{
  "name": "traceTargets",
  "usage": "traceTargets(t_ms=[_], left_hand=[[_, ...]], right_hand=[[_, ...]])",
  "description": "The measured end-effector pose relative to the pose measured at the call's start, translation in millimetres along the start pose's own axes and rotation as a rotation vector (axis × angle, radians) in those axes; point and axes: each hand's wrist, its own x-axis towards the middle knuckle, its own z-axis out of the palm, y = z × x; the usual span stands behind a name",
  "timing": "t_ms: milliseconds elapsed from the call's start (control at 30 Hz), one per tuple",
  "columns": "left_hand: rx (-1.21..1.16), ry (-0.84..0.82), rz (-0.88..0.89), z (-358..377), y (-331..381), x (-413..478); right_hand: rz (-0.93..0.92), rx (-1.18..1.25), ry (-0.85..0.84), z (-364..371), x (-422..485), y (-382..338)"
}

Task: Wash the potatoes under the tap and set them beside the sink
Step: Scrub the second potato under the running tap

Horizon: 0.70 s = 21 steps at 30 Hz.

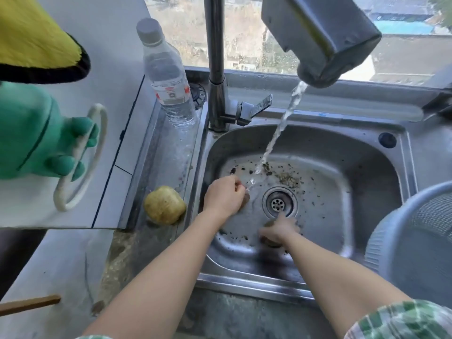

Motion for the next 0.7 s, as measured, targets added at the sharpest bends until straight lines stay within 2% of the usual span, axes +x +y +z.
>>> traceTargets(t_ms=[100,200,333,467,567,700], left_hand=[[-0.168,-0.011,-0.076,1,0,-5],[-0.545,-0.024,-0.194,-1,5,-9],[-1.076,-0.107,-0.243,-3,21,-15],[-1.546,-0.038,-0.484,-2,31,-7],[-1.653,0.055,-0.584,1,34,1],[-1.567,0.119,-0.562,7,40,-6]], right_hand=[[-0.065,0.522,-0.008,-18,-7,-23],[-0.173,0.796,-0.060,-36,-12,-48],[-0.365,0.844,-0.101,-64,-52,-79],[-0.525,0.641,0.131,-59,-80,-84],[-0.649,0.655,0.107,-57,-96,-80],[-0.586,0.747,0.090,-62,-89,-84]])
